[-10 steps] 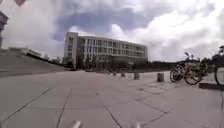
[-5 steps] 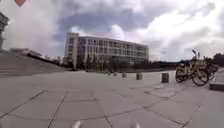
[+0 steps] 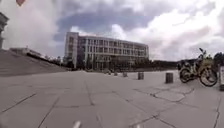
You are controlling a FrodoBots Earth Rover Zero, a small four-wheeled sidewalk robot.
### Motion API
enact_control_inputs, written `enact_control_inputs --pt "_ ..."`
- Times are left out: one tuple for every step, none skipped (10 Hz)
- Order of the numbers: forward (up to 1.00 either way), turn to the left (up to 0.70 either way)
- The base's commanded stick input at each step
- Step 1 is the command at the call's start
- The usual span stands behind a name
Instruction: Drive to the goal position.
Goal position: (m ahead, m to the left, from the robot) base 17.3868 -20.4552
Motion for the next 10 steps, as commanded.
enact_control_inputs --pt "0.7 0.0" --pt "0.7 0.0" --pt "0.7 0.0" --pt "0.7 0.0" --pt "0.7 0.0" --pt "0.7 0.0" --pt "0.7 0.0" --pt "0.7 0.0" --pt "0.7 -0.02" --pt "0.7 -0.17"
